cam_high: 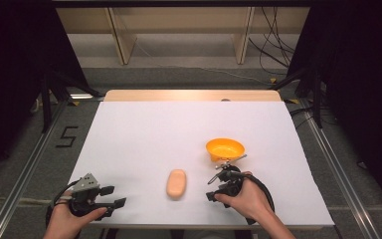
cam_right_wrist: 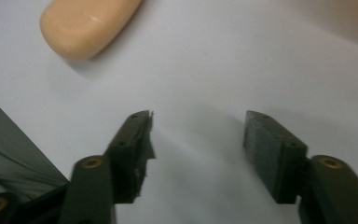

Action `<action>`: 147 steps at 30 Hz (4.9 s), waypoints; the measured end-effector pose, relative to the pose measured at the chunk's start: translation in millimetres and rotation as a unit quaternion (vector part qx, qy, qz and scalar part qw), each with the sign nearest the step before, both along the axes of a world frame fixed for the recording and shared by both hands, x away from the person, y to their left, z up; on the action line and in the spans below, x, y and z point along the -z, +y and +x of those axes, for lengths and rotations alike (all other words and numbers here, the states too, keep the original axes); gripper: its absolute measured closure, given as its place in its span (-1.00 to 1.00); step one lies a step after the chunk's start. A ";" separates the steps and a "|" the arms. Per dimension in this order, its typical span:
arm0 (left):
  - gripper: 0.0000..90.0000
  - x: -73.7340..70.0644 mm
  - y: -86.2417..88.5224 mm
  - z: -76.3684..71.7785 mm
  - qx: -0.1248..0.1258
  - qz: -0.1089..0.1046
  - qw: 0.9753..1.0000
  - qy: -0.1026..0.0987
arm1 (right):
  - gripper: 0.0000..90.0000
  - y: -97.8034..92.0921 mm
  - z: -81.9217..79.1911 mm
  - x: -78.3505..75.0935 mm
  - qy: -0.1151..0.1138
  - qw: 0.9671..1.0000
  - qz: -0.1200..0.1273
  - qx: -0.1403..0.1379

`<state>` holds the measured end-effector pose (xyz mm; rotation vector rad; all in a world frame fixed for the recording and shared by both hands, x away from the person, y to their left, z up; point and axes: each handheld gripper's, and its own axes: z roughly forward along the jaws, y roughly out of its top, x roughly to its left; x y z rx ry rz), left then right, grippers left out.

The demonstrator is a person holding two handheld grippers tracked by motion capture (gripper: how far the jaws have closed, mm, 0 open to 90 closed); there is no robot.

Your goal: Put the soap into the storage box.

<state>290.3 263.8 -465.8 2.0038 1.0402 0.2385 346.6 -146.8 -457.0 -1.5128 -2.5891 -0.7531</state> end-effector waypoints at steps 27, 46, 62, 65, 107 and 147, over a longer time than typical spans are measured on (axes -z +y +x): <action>-0.26 -0.1 2.5 1.0 0.005 0.007 1.000 -0.002 | -0.14 80.2 40.8 -15.3 0.044 0.998 -0.012 0.036; -0.26 -0.3 2.3 0.2 0.004 0.003 1.000 0.000 | -0.22 114.5 51.0 -11.5 0.074 0.994 -0.028 0.081; -0.26 -0.4 2.8 0.1 0.005 0.003 1.000 0.001 | -0.24 129.1 56.4 -1.3 0.055 0.995 -0.057 0.060; -0.26 -0.4 2.8 0.1 0.006 0.004 1.000 0.001 | -0.25 132.6 55.2 -0.2 0.065 0.994 -0.055 0.067; -0.26 0.0 3.1 -0.2 0.007 0.005 1.000 0.003 | -0.22 146.7 51.9 5.7 0.016 0.986 -0.123 -0.108; -0.26 0.1 3.0 -0.2 0.003 0.000 1.000 0.003 | -0.21 101.1 41.6 -13.7 -0.076 0.993 -0.025 -0.089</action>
